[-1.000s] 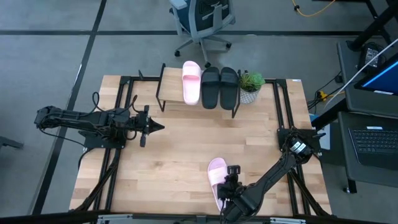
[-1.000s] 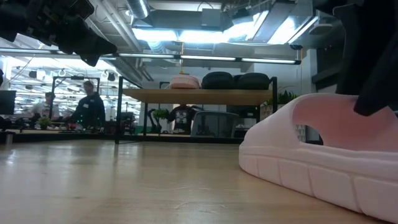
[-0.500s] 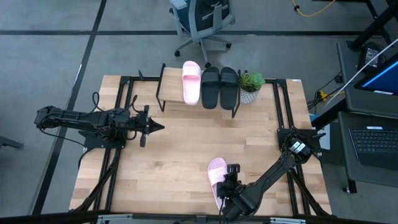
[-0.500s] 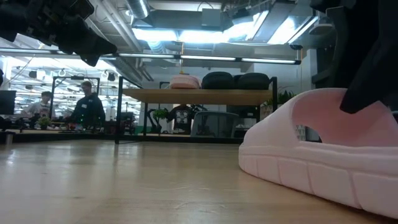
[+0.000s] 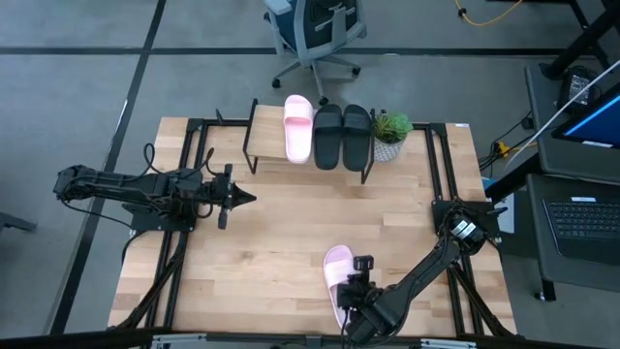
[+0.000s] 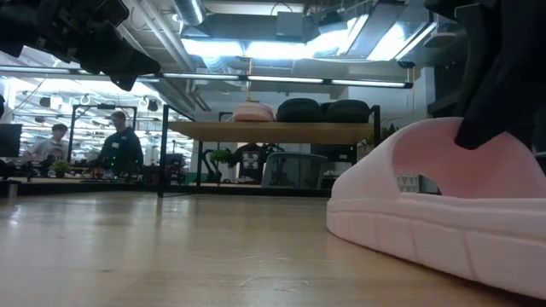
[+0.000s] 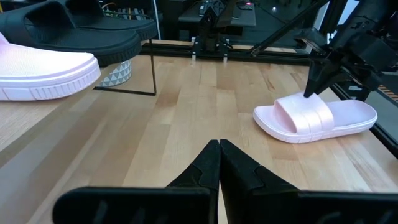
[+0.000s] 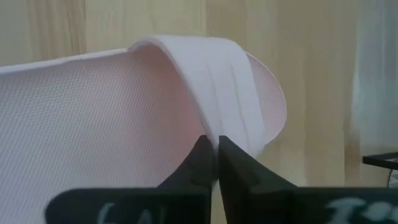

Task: Pick and place slides into the shelf
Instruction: Put the pink slides on the shelf

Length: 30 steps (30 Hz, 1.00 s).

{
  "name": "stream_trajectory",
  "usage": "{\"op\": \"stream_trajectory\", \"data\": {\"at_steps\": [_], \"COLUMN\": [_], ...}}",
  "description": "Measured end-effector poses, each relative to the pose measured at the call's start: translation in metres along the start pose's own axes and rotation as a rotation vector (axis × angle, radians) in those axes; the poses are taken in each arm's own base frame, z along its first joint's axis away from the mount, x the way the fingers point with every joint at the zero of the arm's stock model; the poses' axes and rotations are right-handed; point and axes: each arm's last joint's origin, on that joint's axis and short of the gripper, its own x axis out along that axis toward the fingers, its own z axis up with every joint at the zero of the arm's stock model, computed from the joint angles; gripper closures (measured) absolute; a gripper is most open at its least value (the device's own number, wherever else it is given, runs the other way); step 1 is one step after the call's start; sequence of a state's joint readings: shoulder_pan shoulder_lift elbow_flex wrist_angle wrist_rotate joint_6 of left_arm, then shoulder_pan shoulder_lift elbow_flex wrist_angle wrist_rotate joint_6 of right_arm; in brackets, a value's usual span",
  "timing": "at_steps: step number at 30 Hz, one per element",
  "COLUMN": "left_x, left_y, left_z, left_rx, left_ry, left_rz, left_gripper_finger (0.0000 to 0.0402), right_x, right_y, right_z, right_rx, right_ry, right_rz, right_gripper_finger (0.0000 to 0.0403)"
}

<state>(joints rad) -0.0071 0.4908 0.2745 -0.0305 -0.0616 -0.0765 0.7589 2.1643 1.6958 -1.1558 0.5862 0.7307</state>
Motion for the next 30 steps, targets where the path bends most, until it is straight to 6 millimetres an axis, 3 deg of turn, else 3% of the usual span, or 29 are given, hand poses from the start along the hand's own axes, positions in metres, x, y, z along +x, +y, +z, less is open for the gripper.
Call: {"op": "stream_trajectory", "data": {"at_steps": [12,30], "left_x": [0.000,0.000], "left_y": [0.000,0.000], "left_z": [0.000,0.000], "left_rx": [0.000,0.000], "left_ry": [0.000,0.000], "left_rz": [0.000,0.000], "left_gripper_finger": [0.0398,0.0398], "right_x": [0.006,0.012], "right_y": [-0.007,-0.039], "right_z": [0.006,0.035], "right_rx": [0.039,0.020], "right_ry": [0.013,0.002], "right_rz": [0.000,-0.079], "right_gripper_finger": [0.0391,0.0392]}}
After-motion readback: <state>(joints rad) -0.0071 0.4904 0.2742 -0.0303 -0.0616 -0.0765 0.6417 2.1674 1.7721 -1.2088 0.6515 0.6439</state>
